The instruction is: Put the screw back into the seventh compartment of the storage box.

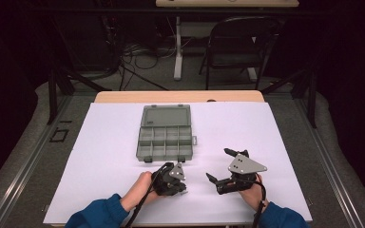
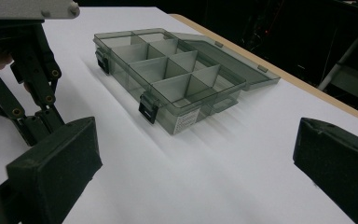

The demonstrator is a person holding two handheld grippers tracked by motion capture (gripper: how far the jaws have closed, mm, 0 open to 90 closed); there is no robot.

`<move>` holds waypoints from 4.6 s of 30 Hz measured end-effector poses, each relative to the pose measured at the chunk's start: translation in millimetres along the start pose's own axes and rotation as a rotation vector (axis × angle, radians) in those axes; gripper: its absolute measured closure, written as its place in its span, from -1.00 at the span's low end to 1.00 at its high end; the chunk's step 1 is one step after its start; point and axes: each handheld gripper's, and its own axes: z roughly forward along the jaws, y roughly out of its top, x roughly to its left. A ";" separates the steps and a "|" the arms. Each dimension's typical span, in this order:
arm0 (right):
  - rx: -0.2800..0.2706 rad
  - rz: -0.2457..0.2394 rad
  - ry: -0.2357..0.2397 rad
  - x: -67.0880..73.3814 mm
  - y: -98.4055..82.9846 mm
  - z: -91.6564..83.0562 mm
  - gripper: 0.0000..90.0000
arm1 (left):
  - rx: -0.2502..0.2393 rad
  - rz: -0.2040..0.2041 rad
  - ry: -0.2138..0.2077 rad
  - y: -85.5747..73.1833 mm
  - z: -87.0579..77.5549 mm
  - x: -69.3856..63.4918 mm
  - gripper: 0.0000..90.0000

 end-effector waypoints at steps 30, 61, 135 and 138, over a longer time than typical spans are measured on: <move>-0.011 0.000 -0.002 -0.2 0.6 -1.1 -1.00 | -0.043 -0.039 0.073 -12.4 -23.9 14.3 0.93; -0.011 0.002 -0.002 -1.3 0.9 -1.9 -1.00 | -0.061 -0.063 0.132 -15.6 -41.2 32.8 0.94; -0.007 0.011 -0.003 -2.0 0.1 -0.3 -1.00 | -0.140 -0.179 0.216 3.5 -33.4 102.2 0.71; -0.005 0.008 -0.004 -2.5 0.6 -1.6 -1.00 | -0.157 -0.186 0.219 3.3 -38.4 101.5 0.39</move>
